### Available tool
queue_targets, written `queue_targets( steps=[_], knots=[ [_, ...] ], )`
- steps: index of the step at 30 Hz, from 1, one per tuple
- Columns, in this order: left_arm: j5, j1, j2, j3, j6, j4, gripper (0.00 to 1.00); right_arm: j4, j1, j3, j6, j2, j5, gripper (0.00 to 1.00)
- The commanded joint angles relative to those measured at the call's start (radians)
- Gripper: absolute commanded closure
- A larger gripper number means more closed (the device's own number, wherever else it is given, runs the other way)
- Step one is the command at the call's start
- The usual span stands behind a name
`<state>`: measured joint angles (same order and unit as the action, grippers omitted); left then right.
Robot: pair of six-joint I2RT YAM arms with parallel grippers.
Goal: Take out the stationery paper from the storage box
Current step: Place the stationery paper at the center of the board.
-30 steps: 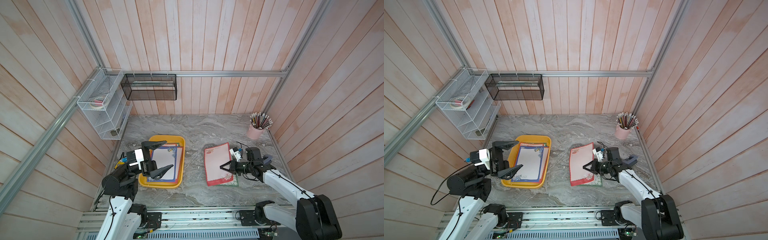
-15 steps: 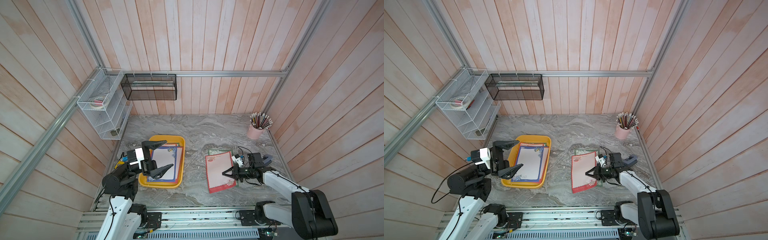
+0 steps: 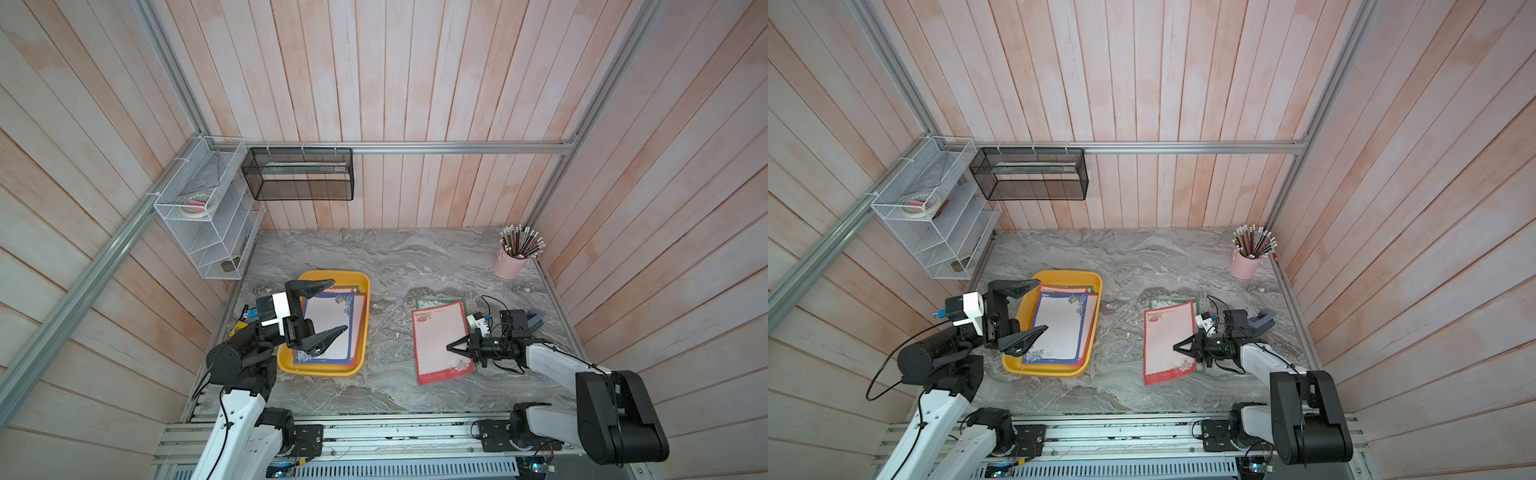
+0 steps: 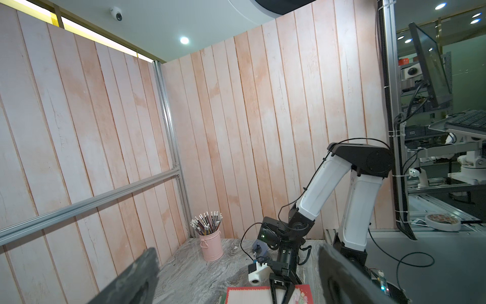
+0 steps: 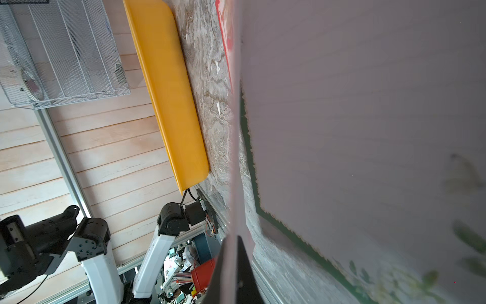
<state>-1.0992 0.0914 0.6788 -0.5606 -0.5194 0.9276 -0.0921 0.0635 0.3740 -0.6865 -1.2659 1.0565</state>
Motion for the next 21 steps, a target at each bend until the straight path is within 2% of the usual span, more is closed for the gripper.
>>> queue_targets(
  steps=[1, 7, 21],
  knots=[
    [-0.013, -0.005, -0.002, -0.008, 0.001, -0.007, 0.04, 0.046, -0.013, -0.020, -0.050, -0.004, 0.044, 1.00],
    [-0.016, -0.005, -0.013, -0.025, 0.050, -0.085, 0.04, 0.022, -0.034, -0.024, -0.029, -0.012, 0.017, 1.00],
    [-0.006, -0.005, -0.025, -0.031, 0.070, -0.119, 0.04, -0.053, -0.039, 0.029, 0.016, -0.032, -0.039, 0.94]
  ],
)
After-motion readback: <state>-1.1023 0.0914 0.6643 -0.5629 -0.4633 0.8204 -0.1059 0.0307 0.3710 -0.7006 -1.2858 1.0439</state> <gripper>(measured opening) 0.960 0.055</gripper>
